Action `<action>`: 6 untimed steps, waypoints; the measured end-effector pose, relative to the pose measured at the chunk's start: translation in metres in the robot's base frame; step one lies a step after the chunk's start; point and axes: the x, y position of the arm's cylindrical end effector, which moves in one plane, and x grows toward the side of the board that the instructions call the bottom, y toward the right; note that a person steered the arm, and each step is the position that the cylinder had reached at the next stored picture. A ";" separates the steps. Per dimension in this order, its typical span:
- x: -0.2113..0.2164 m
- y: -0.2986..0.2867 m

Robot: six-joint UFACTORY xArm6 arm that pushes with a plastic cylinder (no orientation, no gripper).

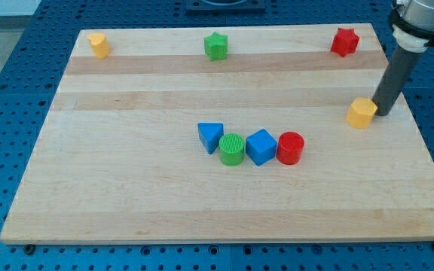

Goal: Move the yellow hexagon to the top right of red circle

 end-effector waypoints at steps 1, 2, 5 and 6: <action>0.006 -0.011; 0.014 -0.021; 0.035 -0.053; 0.036 -0.062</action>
